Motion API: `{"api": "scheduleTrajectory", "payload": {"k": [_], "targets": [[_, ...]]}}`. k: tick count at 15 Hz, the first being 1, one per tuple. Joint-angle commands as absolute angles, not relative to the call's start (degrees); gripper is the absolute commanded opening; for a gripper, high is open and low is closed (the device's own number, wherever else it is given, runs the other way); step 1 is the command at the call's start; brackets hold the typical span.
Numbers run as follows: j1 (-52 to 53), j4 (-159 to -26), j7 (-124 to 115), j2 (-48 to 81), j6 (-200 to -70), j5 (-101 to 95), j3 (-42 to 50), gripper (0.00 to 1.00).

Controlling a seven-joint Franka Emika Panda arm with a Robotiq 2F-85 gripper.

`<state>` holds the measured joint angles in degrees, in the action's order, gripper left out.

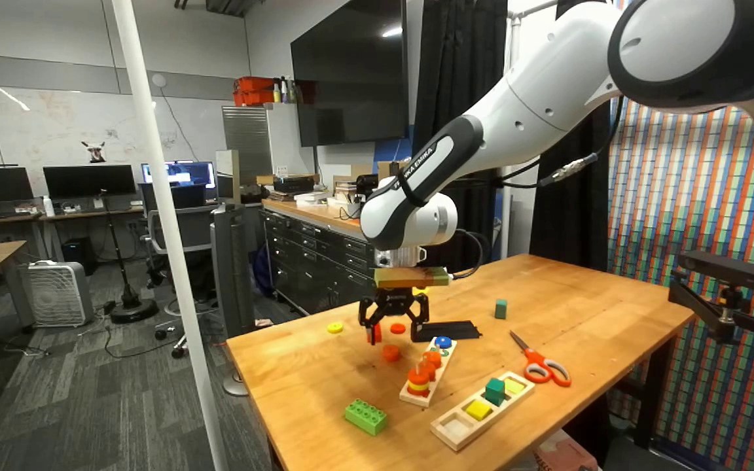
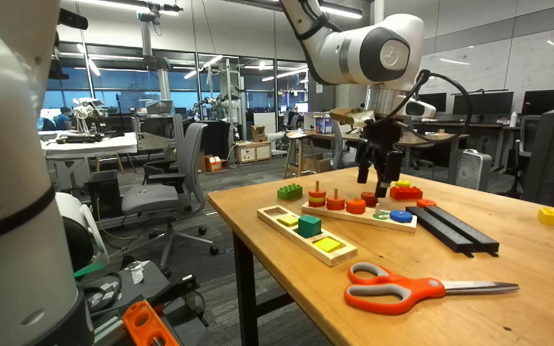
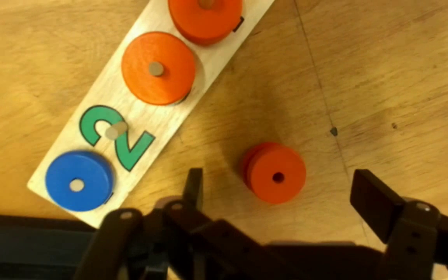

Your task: Pick up the tokens from the holder and put them on the table.

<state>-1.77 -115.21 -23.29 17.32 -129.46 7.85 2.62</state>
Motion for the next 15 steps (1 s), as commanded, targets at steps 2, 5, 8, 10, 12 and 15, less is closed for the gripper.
{"api": "scheduleTrajectory", "payload": {"k": [2,5,8,10,12,15], "targets": [[-0.3,-120.0,-23.9,4.7,-123.7,3.5,3.5,1.00],[-0.5,-124.2,-24.0,-4.5,-119.8,1.2,2.6,1.00],[-1.1,-130.6,-24.1,-14.9,-118.9,0.8,1.4,1.00],[-1.7,-135.5,-24.0,-21.7,-119.7,1.5,0.7,1.00],[-2.2,-140.3,-23.7,-28.3,-119.6,2.5,0.2,1.00],[-3.1,-147.6,-22.2,-38.2,-118.8,4.0,0.8,1.00]]}}
